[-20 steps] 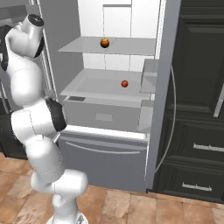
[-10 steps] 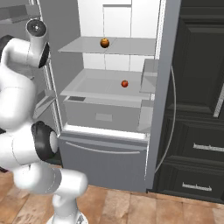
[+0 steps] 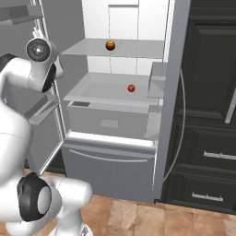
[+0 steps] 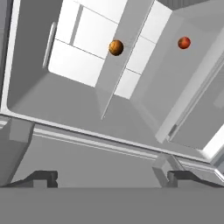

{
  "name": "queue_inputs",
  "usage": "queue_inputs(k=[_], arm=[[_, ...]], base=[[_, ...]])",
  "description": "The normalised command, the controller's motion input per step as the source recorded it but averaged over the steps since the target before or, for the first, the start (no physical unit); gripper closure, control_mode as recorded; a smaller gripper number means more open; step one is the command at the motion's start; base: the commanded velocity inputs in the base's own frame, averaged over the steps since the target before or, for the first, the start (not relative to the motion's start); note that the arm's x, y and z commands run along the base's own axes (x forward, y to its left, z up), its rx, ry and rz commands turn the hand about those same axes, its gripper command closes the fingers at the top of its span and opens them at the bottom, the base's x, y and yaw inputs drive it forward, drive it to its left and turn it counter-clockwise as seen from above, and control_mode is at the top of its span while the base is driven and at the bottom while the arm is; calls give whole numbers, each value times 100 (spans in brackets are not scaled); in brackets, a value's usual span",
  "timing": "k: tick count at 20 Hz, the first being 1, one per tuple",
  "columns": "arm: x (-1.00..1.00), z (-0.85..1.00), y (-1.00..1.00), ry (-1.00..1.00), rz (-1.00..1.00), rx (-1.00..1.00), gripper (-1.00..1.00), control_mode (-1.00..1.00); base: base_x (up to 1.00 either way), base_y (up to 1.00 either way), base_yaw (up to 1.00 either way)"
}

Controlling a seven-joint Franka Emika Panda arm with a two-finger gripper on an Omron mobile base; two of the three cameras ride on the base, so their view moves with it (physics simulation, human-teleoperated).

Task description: Retrieve the orange and apple from the fridge and place them into the bowl on the dining table.

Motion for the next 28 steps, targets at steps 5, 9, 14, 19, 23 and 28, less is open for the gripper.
queue_inputs(k=[5, 9, 14, 19, 23, 28], arm=[[-72, 0, -54, -15, 0, -21, -100, -100], [-46, 4, -33, -8, 0, -14, -100, -100], [-25, 6, -38, 0, -1, -1, -100, -100], [-24, 8, -21, 0, -1, -4, -100, -100], [-25, 2, -15, 0, -2, -12, -100, -100], [-25, 0, -19, -4, 0, -23, -100, -100]], base=[[0, 0, 0], [0, 0, 0], [0, 0, 0], [0, 0, 0], [0, 0, 0], [0, 0, 0]])
